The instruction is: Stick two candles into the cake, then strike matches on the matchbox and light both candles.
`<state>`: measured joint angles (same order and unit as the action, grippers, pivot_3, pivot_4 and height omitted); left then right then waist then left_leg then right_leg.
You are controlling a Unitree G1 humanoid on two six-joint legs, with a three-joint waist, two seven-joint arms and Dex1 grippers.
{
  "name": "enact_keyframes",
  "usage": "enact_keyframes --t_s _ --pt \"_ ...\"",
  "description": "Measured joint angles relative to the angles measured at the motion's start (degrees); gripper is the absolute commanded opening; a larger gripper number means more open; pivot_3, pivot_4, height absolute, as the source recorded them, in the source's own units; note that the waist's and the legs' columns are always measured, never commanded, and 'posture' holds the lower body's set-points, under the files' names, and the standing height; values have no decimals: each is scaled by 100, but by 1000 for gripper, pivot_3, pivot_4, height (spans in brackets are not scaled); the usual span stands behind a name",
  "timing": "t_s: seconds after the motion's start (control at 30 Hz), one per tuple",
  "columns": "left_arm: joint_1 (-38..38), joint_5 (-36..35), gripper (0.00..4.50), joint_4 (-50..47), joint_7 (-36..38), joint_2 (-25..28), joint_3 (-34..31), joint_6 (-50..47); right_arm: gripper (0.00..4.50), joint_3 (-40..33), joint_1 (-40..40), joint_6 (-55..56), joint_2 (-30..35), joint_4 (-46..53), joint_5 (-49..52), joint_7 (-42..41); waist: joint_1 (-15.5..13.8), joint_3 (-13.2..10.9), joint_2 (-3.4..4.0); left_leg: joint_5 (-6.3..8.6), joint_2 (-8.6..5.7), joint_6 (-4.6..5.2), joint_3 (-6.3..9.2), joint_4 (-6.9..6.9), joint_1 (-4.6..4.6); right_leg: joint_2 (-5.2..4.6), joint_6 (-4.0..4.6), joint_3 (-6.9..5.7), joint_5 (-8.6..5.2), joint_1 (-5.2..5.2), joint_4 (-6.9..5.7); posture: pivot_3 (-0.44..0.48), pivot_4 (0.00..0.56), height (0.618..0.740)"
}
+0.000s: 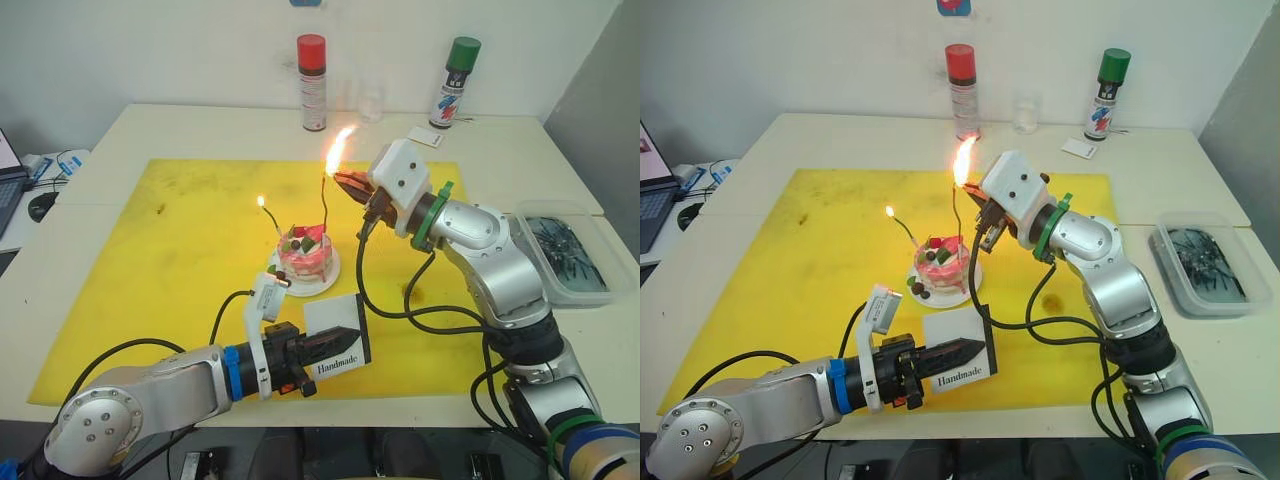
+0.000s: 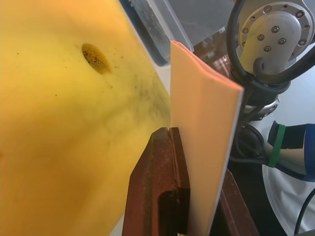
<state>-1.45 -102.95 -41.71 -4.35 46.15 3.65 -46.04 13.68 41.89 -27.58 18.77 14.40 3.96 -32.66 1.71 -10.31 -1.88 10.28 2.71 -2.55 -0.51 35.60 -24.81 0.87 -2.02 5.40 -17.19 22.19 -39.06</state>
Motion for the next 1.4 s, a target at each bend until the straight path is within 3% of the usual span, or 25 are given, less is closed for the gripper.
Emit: enact_keyframes --t_s 0.97,1.27,1.4 --pt "-155 5 0 0 4 5 62 16 25 -1 -71 -90 -86 -46 -46 5 2 0 0 0 0 0 -2 -4 0 -1 0 2 -1 3 2 0 150 740" --pt "-119 91 0 -1 49 8 65 13 25 -375 -656 -814 208 467 152 33 -2 -1 1 0 -1 0 -3 -12 0 -2 1 3 -2 4 5 0 150 740" --pt "-33 228 0 -8 134 7 74 9 25 -943 -1558 -808 624 1073 355 0 -26 0 -1 0 -4 -1 -3 -25 -1 -9 -6 2 -14 5 10 0 150 740"
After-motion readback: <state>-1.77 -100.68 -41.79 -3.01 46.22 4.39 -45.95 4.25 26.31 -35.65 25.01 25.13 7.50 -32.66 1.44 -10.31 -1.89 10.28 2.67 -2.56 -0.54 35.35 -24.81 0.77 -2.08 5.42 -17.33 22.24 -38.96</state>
